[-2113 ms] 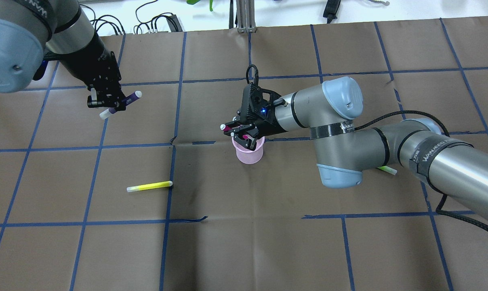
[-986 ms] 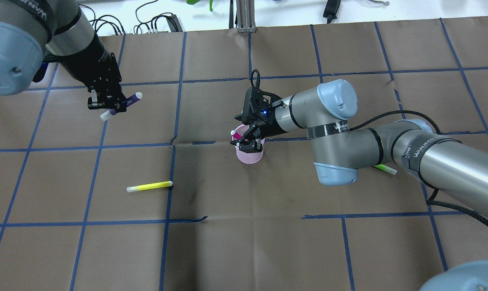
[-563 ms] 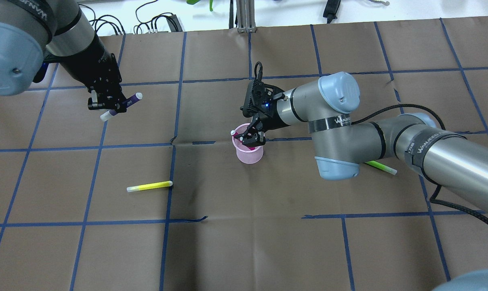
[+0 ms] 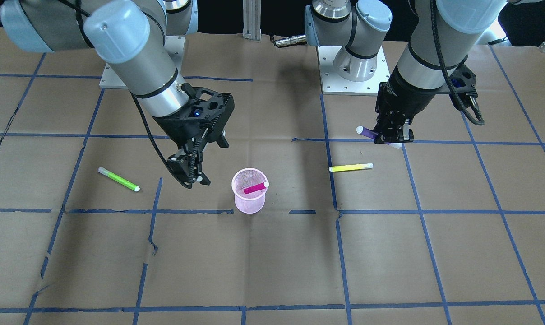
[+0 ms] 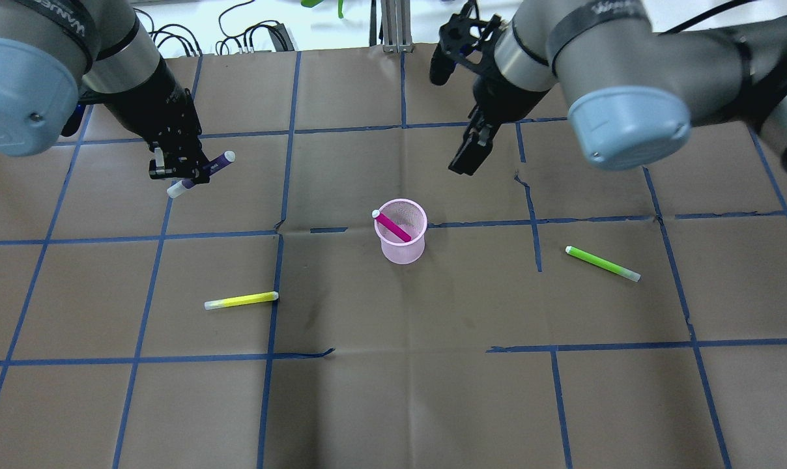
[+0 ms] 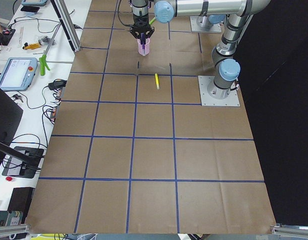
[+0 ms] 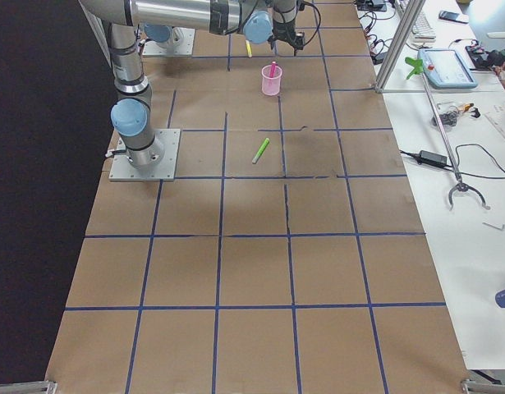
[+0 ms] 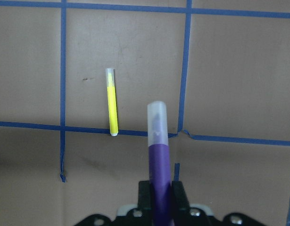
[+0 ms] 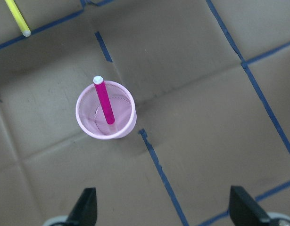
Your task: Insert purple and pink pens into pink cup
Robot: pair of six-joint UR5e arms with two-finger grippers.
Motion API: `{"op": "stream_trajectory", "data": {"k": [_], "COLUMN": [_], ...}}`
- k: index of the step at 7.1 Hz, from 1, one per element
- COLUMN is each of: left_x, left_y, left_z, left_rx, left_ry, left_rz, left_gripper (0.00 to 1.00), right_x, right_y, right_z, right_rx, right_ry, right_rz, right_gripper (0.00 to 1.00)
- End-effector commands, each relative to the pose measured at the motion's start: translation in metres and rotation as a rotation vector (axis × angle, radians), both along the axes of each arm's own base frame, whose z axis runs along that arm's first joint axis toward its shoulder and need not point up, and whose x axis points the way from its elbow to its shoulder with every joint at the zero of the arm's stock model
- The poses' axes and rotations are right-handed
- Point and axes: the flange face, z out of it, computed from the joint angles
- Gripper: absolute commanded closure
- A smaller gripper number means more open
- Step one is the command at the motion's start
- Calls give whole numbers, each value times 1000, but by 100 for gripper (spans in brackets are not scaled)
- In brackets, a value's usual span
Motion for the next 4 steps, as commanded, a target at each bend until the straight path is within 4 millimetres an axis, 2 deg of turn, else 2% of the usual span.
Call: {"op": "stream_trajectory", "data": {"k": [1,2,3,4], "left_x": [-1,-3,-13,-35], "left_y": [-1,-2,-2,0], "left_z": [-2,-4,-5,-6], "left_rx": [1,3,1,-15], "left_ry": [0,0,21,28], "left_rz": [-2,19,48,24], "left_gripper": [99,99,99,100], "right_x": [-66,-96,-103,-103], "right_y": [12,18,24,29], "right_z": [34,42,50,58], "right_rx": [140,137,138,139], "right_ry": [57,166,173,165], "right_rz": [-278,-380,-491,-617], "right_gripper": [0,0,0,0]}}
